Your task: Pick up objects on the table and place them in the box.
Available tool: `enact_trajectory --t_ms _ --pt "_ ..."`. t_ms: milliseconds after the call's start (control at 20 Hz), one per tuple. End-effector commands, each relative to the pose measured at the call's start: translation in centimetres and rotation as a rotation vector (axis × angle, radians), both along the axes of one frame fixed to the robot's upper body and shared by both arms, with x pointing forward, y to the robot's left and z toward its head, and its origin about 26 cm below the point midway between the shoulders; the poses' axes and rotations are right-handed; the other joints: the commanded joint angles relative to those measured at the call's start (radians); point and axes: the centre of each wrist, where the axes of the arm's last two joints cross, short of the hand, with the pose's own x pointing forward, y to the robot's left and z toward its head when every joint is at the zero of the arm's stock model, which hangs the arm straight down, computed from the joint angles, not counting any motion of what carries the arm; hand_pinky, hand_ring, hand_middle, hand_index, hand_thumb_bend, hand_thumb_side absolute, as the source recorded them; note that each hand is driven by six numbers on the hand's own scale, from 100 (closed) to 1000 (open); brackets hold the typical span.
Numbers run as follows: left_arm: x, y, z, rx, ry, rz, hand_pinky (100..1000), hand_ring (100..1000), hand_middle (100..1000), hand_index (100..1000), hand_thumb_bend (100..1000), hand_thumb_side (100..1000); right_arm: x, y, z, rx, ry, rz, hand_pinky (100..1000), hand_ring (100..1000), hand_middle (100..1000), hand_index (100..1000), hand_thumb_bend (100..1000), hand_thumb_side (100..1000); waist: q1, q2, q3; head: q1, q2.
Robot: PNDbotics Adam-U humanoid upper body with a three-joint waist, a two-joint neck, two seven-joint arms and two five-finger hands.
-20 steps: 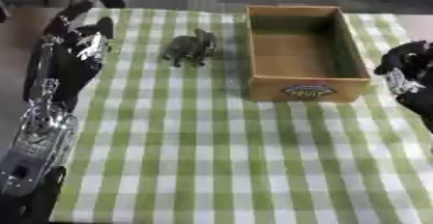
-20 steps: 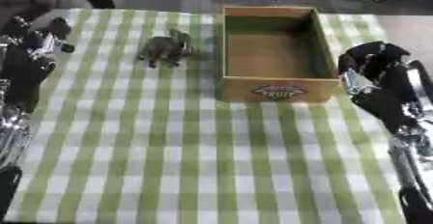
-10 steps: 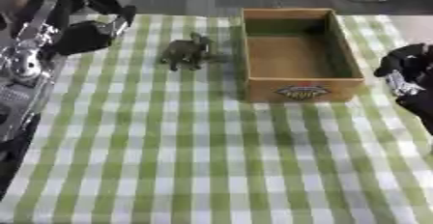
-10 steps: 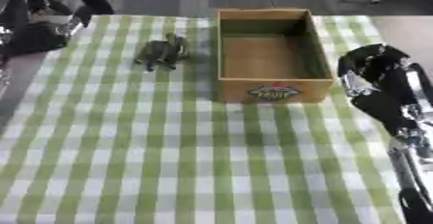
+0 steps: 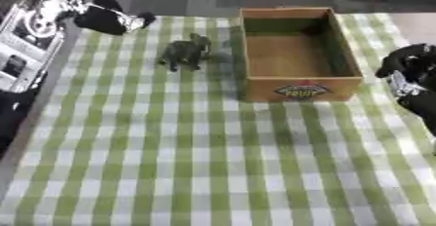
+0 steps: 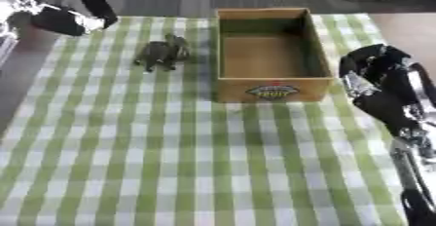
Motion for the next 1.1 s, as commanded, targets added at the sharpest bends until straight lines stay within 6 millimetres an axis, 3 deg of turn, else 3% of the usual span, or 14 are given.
enact_trajectory --t_ms 50,100,500,1100 --pt "0.8 0.0 1.5 0.024 -0.011 0.021 628 714 830 851 390 100 0.0 -0.3 0.6 -0.032 -0.017 0.001 575 523 516 586 183 173 0.002 -0.019 -0.014 0.004 0.007" --pt "1.2 -0.4 1.8 0.023 -0.001 0.033 628 713 831 850 523 100 0.0 -0.3 0.6 -0.033 -0.016 0.003 575 523 515 586 191 165 0.004 -0.018 -0.019 0.004 0.006" --pt "4.9 -1.6 1.6 0.052 0.066 0.118 636 709 819 847 544 100 0.1 0.0 0.7 -0.045 -0.017 0.023 574 522 515 585 188 167 0.014 -0.013 -0.062 0.013 0.001" --pt "8.3 -0.2 -3.2 0.074 0.099 0.249 630 687 792 835 542 100 0.4 0.7 1.4 -0.055 -0.034 0.056 574 521 515 584 184 169 0.025 0.007 -0.132 0.04 -0.011"
